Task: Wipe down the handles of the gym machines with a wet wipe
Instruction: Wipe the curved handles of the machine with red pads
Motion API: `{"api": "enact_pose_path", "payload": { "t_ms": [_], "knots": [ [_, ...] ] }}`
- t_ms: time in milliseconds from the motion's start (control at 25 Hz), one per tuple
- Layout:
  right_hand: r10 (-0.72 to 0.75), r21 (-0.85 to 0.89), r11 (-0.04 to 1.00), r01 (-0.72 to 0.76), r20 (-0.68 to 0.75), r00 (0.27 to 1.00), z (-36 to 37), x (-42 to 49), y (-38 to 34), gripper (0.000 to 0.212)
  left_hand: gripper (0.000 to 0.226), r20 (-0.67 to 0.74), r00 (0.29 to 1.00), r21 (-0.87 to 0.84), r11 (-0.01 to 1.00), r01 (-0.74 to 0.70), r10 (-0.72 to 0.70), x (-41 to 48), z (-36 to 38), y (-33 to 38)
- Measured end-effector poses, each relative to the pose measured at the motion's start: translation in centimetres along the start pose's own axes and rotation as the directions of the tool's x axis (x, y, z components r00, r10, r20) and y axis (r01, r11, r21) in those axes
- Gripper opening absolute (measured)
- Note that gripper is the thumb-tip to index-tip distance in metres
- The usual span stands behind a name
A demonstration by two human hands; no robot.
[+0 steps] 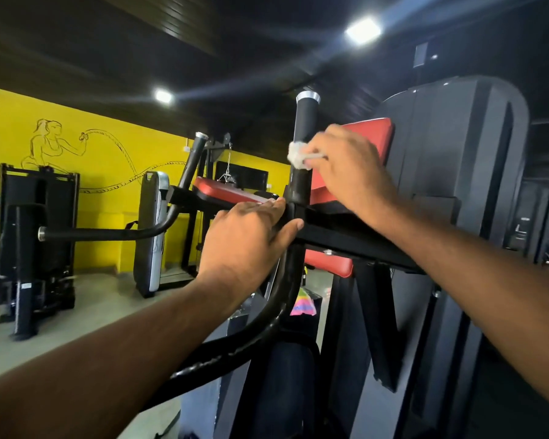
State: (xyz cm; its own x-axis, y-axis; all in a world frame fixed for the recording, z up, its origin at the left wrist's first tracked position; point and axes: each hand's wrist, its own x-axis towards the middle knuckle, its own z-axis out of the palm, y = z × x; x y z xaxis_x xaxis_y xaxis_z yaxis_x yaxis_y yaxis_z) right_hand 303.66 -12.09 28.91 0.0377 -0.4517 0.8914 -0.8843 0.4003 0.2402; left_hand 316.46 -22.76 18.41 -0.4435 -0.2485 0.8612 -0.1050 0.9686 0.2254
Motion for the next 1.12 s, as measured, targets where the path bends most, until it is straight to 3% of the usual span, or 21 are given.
{"api": "enact_pose_path", "payload": {
  "t_ms": [80, 120, 200, 280, 360, 440, 520, 560, 680, 800, 840, 1040, 1120],
  "knots": [
    [0.253, 0.109, 0.962, -0.249, -0.02, 0.967, 0.1, -0.8, -0.6, 0.01, 0.054, -0.008, 1.0, -0.002, 1.0, 0.015, -0.015, 0.1, 0.0, -0.1],
    [0.312, 0.101, 0.944, -0.314, 0.028, 0.95, 0.4, -1.5, -0.6, 0.012, 0.054, 0.001, 1.0, -0.004, 1.0, 0.013, -0.013, 0.0, 0.0, 0.0],
    [0.377, 0.119, 0.912, -0.392, 0.13, 0.917, 0.9, -3.1, -0.8, 0.014, 0.053, 0.021, 1.0, 0.009, 1.0, 0.002, -0.002, -0.1, 0.0, 0.0],
    [0.402, 0.165, 0.893, -0.418, 0.123, 0.907, 1.4, -3.6, -1.2, 0.013, 0.051, 0.006, 1.0, 0.023, 1.0, -0.005, 0.005, 0.0, 0.0, -0.1],
    [0.268, 0.076, 0.959, -0.272, 0.055, 0.962, 1.4, -4.5, -2.3, 0.003, 0.051, 0.004, 1.0, 0.014, 1.0, 0.0, 0.0, -0.1, 0.0, -0.2],
    [-0.056, 0.024, 0.998, 0.055, 0.044, 0.997, 0.9, -5.5, -2.3, 0.02, 0.051, 0.02, 1.0, 0.01, 1.0, -0.003, 0.003, -0.2, 0.1, -0.1],
    [-0.368, -0.031, 0.925, 0.378, 0.163, 0.915, 0.0, -4.7, -0.8, 0.03, 0.048, 0.012, 1.0, 0.011, 1.0, -0.014, 0.014, -0.2, 0.2, -0.1],
    [-0.44, -0.069, 0.883, 0.464, 0.221, 0.87, -0.3, -3.5, 0.0, 0.031, 0.048, 0.002, 1.0, 0.009, 1.0, -0.01, 0.01, -0.1, 0.2, -0.1],
    [-0.498, -0.119, 0.834, 0.539, 0.257, 0.828, -1.0, 0.3, 0.8, 0.03, 0.053, 0.008, 1.0, 0.021, 1.0, 0.003, -0.003, 0.0, 0.0, -0.1],
    [-0.613, -0.127, 0.702, 0.701, 0.393, 0.686, -1.0, 1.7, 0.5, 0.017, 0.052, 0.005, 1.0, 0.016, 1.0, -0.008, 0.008, -0.1, -0.1, 0.0],
    [-0.613, -0.17, 0.674, 0.719, 0.414, 0.673, -1.1, 2.4, 0.4, 0.018, 0.053, 0.007, 1.0, 0.019, 1.0, -0.004, 0.004, -0.1, -0.1, 0.0],
    [-0.535, -0.299, 0.62, 0.726, 0.516, 0.669, -1.2, 3.9, -0.8, 0.015, 0.056, 0.005, 1.0, 0.022, 1.0, -0.005, 0.005, 0.0, -0.1, -0.2],
    [-0.487, -0.328, 0.736, 0.592, 0.35, 0.8, -1.3, 3.5, -0.1, 0.027, 0.057, -0.001, 1.0, 0.02, 1.0, 0.003, -0.003, 0.1, -0.1, -0.3]
  ]
}}
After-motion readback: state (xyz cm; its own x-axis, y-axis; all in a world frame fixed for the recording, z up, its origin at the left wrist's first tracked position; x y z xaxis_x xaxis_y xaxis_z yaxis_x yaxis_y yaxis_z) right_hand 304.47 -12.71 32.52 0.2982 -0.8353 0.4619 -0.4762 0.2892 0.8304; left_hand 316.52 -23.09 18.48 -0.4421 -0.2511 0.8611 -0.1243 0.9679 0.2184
